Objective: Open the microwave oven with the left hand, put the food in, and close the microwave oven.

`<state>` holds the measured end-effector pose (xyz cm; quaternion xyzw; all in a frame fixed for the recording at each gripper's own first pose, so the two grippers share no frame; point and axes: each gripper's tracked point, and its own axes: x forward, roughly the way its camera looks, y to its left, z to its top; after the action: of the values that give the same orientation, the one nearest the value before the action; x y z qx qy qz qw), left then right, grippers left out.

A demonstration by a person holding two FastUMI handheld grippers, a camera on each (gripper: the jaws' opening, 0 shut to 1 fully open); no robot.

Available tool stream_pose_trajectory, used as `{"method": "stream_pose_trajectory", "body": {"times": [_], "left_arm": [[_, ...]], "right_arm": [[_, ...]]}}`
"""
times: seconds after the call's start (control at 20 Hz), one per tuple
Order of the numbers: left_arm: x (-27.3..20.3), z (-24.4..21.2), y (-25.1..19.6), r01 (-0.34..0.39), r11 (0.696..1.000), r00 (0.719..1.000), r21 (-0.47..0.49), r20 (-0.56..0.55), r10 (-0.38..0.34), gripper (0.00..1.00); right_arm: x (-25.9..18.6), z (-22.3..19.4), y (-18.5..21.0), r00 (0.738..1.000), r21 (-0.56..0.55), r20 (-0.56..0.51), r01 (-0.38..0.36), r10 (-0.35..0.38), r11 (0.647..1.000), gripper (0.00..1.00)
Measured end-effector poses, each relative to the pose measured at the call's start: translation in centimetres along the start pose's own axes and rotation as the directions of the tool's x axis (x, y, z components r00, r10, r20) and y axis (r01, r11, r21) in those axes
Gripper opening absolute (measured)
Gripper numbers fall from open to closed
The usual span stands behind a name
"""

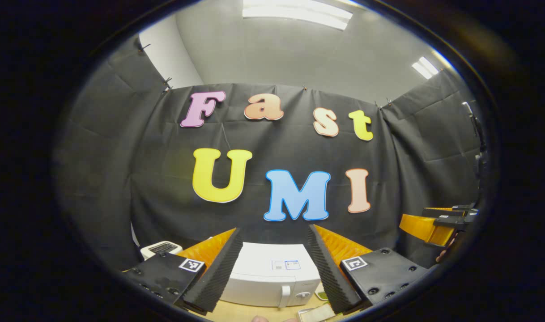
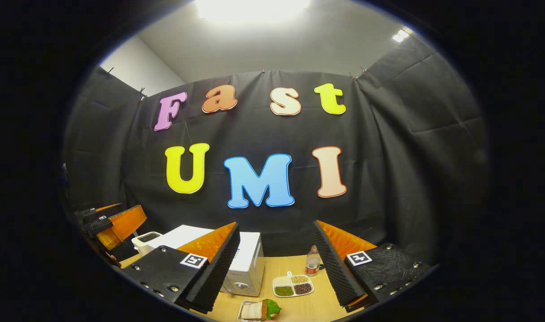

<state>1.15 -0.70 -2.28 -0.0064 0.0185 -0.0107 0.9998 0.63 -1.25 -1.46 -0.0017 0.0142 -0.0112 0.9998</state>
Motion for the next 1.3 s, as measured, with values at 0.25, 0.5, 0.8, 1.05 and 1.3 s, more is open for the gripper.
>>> {"method": "stream_pose_trajectory", "body": {"times": [0.25,0.5,0.8,1.05,1.3], "left_arm": [[0.9,-3.0,-0.2,0.021,1.000,0.999,0.014,-0.033,-0.021,0.96],[2.1,-9.3,-1.0,0.052,0.998,0.988,0.019,-0.145,-0.049,0.96],[3.5,-17.7,-2.7,0.077,0.997,0.960,-0.010,-0.269,-0.077,0.96],[5.4,-27.0,-3.1,0.077,0.997,0.907,0.002,-0.415,-0.070,0.96],[7.3,-32.1,-3.0,0.061,0.998,0.881,0.004,-0.470,-0.052,0.96]], "right_arm": [[0.6,-1.7,-0.9,0.999,0.004,-0.039,0.028,-0.028,1.000,0.98],[0.4,-2.8,-1.1,0.998,-0.023,-0.050,0.029,-0.030,0.999,0.98],[0.0,-4.4,-1.1,0.996,0.000,-0.084,0.003,-0.003,1.000,0.98],[-0.1,-5.6,-1.8,0.994,-0.003,-0.109,-0.009,0.009,1.000,0.97],[0.1,-6.6,-3.6,0.990,0.011,-0.138,0.020,-0.018,1.000,0.98]]}}
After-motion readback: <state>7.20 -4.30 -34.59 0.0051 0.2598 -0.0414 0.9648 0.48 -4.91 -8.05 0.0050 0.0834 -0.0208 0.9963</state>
